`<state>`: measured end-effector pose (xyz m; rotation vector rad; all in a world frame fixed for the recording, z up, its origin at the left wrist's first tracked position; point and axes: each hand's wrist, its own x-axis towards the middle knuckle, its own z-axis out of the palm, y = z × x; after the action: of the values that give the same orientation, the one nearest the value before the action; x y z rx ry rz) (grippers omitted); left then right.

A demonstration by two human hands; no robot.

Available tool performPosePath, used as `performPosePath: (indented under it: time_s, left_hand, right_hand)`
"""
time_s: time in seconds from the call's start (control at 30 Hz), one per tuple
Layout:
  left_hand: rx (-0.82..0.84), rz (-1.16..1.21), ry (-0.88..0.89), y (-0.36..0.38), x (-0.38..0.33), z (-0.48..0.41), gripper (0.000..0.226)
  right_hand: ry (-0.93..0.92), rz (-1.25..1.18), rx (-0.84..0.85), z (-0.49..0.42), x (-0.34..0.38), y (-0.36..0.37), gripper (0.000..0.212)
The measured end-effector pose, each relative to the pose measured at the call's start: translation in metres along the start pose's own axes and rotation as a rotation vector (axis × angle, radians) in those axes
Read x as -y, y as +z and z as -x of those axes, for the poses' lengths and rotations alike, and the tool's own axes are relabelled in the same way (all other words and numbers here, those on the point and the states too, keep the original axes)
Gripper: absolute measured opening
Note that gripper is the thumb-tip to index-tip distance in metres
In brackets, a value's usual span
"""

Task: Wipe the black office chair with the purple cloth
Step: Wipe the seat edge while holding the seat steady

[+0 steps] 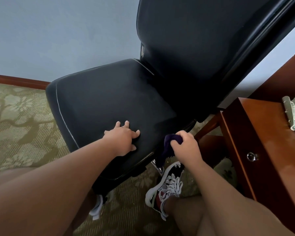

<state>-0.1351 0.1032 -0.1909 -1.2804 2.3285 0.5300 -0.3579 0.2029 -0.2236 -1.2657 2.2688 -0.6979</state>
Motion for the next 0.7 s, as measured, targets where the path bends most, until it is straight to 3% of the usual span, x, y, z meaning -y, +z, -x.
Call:
performPosePath:
  time_s: [0.33,0.43,0.57,0.7]
  left_hand:
    - [-0.014,-0.059,-0.041,-0.003,-0.024,-0.006,0.068]
    - [-0.044,-0.035,-0.042,-0.003,-0.023,-0.002,0.070]
    - [-0.128,0.009,-0.055,0.004,-0.016,0.004,0.080]
    - [-0.082,-0.021,-0.109,0.013,-0.008,0.009,0.089]
  right_hand:
    - [-0.357,0.178,0.158,0.033,0.024,0.027,0.017]
    - [-0.292,0.138,0.113,0.023,0.019,0.018,0.021]
    - [-0.117,-0.036,-0.093,0.005,0.009,0.011,0.030]
    - [-0.041,-0.090,-0.205,-0.007,0.005,0.011,0.041]
